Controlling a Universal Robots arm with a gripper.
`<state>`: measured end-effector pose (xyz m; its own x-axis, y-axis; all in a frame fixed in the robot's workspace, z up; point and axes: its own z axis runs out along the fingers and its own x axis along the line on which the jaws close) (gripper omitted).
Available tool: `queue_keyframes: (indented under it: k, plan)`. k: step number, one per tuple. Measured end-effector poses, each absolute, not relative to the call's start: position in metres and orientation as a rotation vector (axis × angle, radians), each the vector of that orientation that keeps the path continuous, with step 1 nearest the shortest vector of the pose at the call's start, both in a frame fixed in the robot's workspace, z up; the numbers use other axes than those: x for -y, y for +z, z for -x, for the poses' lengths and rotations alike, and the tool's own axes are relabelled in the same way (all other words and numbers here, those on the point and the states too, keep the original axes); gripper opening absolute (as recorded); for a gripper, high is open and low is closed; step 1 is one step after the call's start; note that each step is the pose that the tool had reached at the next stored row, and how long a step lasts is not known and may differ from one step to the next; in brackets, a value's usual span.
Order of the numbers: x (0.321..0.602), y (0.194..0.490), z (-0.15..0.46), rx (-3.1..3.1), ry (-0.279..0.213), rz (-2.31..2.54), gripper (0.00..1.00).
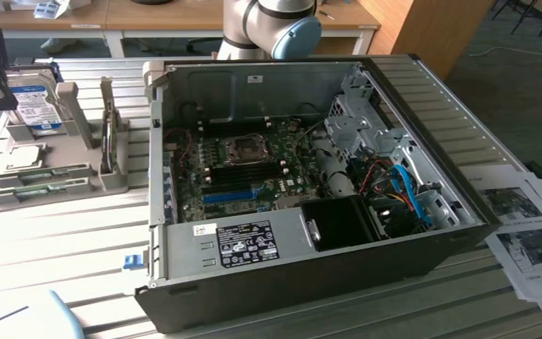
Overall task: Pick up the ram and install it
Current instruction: 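Pick up the ram and move it above insertion slot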
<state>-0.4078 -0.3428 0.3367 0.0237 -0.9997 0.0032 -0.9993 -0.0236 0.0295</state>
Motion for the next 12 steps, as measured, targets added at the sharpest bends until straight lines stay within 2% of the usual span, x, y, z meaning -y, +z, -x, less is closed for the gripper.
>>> queue_keyframes:
  k: [12]
  plan:
    - [0.343, 0.322, 0.408, 2.179, -0.028, -2.231, 0.09]
